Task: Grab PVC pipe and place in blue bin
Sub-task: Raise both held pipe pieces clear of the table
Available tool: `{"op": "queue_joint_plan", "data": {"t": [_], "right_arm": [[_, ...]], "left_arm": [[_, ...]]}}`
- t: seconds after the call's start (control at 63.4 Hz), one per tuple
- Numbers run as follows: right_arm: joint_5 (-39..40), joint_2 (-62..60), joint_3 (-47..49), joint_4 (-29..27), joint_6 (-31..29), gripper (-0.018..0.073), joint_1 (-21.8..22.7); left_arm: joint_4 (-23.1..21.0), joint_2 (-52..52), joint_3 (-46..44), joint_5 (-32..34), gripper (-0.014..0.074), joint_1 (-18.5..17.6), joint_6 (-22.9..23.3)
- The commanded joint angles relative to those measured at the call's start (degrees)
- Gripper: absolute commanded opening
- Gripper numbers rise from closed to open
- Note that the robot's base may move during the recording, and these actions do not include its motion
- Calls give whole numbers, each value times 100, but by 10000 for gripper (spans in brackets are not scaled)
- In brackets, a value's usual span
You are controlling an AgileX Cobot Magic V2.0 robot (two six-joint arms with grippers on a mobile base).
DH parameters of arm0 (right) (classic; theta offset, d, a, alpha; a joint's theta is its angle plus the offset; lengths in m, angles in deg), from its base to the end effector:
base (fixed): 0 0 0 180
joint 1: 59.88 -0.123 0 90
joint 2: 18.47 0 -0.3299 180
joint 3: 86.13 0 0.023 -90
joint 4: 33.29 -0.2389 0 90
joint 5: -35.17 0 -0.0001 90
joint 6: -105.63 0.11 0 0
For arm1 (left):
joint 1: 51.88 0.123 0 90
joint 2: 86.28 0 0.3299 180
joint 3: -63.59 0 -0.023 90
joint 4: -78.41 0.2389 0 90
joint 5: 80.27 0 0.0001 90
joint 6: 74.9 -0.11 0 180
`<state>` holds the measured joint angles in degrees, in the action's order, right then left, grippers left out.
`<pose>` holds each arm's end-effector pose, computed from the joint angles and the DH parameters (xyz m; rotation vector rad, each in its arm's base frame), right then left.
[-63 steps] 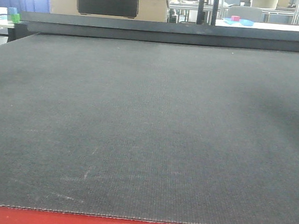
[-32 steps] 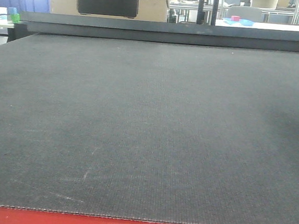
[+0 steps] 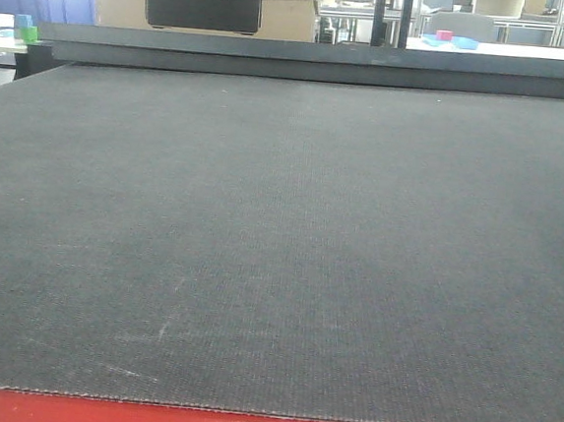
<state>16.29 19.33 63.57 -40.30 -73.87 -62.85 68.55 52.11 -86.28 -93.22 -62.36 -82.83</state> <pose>0.0619 0.0076 0.4416 0.0235 1.5181 0.1711 0.0803 -0.0192 0.4492 0.1445 1.4711 -0.2006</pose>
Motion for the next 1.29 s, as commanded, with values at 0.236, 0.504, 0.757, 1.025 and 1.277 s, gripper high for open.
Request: {"op": "queue_joint_plan", "data": {"t": [0.236, 0.504, 0.757, 1.025, 1.277], "right_arm": [[285, -107, 2, 103, -50, -159, -11], [-198, -246, -10, 103, -526, -161, -11], [-128, -369, -10, 10, -733, -161, -11], [-69, -369, -10, -68, -733, -161, -11], [-81, -369, -10, -105, -733, -161, -11]], "left_arm": [[-4, 143, 2, 39, -111, -36, -1], [-4, 166, 328, -42, -111, -36, -1], [-4, 166, 368, 162, -111, -36, -1], [-4, 166, 368, 242, -111, -36, -1], [-4, 166, 368, 242, -111, -36, -1]]}}
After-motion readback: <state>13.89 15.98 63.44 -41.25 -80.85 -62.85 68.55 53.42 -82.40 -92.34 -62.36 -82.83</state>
